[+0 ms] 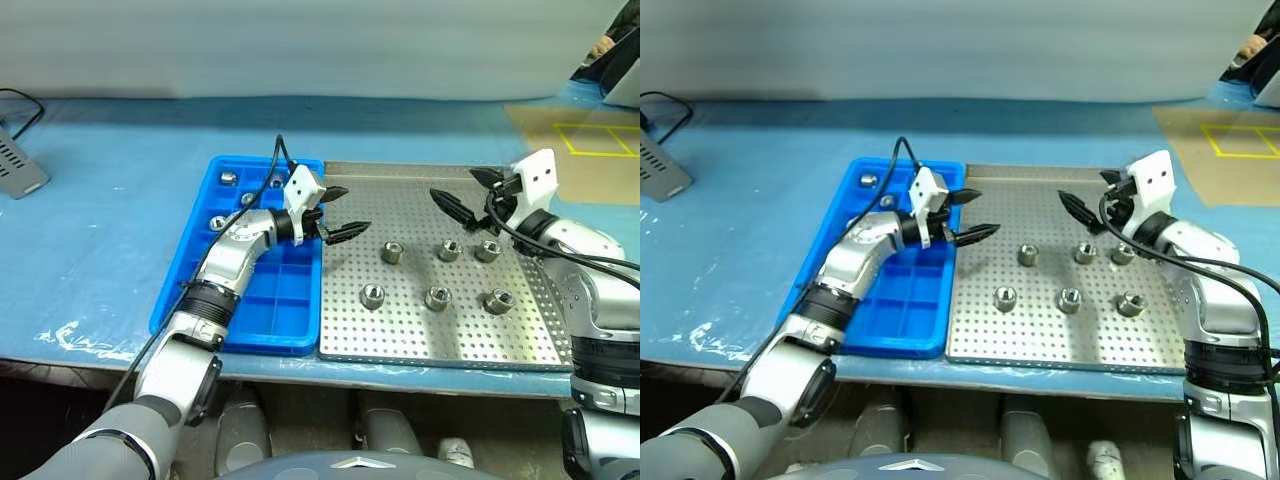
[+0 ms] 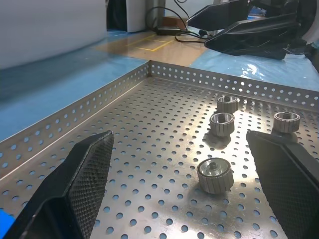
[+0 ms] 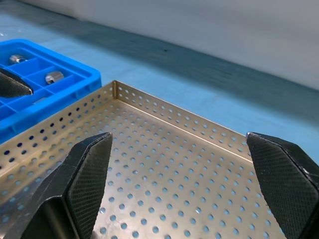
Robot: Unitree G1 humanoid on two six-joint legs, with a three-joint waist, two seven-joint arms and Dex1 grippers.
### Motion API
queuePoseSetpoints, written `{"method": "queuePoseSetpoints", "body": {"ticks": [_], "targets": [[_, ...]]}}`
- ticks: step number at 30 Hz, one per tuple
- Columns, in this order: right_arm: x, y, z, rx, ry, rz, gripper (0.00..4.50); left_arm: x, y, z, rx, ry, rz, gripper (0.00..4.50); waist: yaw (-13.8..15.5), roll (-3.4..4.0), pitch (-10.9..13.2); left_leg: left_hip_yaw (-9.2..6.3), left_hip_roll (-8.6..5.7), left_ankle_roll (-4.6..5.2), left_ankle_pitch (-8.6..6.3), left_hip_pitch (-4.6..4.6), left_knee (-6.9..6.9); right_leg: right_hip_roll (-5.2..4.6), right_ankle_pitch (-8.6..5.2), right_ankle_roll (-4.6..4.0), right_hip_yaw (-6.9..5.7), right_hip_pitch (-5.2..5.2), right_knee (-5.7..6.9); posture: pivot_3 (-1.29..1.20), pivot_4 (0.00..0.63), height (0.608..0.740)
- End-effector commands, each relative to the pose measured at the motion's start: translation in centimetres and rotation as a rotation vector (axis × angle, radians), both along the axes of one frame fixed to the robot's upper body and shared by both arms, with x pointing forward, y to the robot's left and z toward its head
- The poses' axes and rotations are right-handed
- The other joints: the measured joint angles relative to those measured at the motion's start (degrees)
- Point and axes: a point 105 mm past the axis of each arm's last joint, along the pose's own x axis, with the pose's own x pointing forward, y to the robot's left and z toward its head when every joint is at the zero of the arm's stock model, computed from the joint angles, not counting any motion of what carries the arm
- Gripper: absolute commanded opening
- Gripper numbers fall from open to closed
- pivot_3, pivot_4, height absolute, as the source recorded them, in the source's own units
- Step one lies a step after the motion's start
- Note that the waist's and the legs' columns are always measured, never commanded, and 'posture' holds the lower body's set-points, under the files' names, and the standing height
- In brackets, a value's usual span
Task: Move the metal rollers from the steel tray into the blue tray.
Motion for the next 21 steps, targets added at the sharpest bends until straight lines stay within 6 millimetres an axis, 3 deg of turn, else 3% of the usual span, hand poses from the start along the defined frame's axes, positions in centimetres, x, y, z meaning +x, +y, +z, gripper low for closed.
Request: {"method": "queuePoseSetpoints", "body": {"ticks": [1,6,14,20,21], "targets": [[-0.9,-0.5,2.1,-0.009,-0.070,-0.018,4.50,0.0,-0.9,0.5,0.024,-0.026,-0.038,4.49,-0.2,0.00,0.0,0.00,0.00,0.01,-0.01,0.00,0.00,0.00,0.00,0.00,0.00,0.00,0.00,-0.39,0.150,0.740],[-1.5,-1.4,1.9,-0.022,-0.072,-0.073,4.50,-0.2,-2.5,-2.5,0.198,0.061,-0.107,4.49,-0.9,0.02,0.0,0.06,-0.01,0.02,-0.01,0.07,0.01,0.00,0.00,0.01,0.05,0.01,0.00,-0.47,0.150,0.740],[-3.7,-2.3,0.7,-0.025,-0.047,-0.150,4.50,1.8,-5.0,-3.1,0.271,0.090,-0.035,4.49,-2.3,0.06,0.0,0.15,-0.08,0.22,-0.15,0.00,0.07,-0.02,0.00,0.04,0.10,0.04,-0.21,-0.54,0.150,0.740],[-4.1,-2.4,0.5,-0.021,-0.047,-0.164,4.50,1.2,-5.9,-5.3,0.349,0.121,-0.057,4.49,-3.9,0.06,0.0,0.17,-0.08,0.26,-0.18,0.00,0.08,-0.01,0.00,0.09,0.07,0.04,-0.30,-0.57,0.150,0.740],[-4.1,-2.5,0.5,-0.022,-0.046,-0.171,4.50,1.0,-6.0,-5.8,0.361,0.129,-0.067,4.31,-4.2,0.08,-0.1,0.17,-0.09,0.27,-0.19,0.00,0.07,-0.01,0.00,0.10,0.07,0.04,-0.32,-0.57,0.150,0.740]]}}
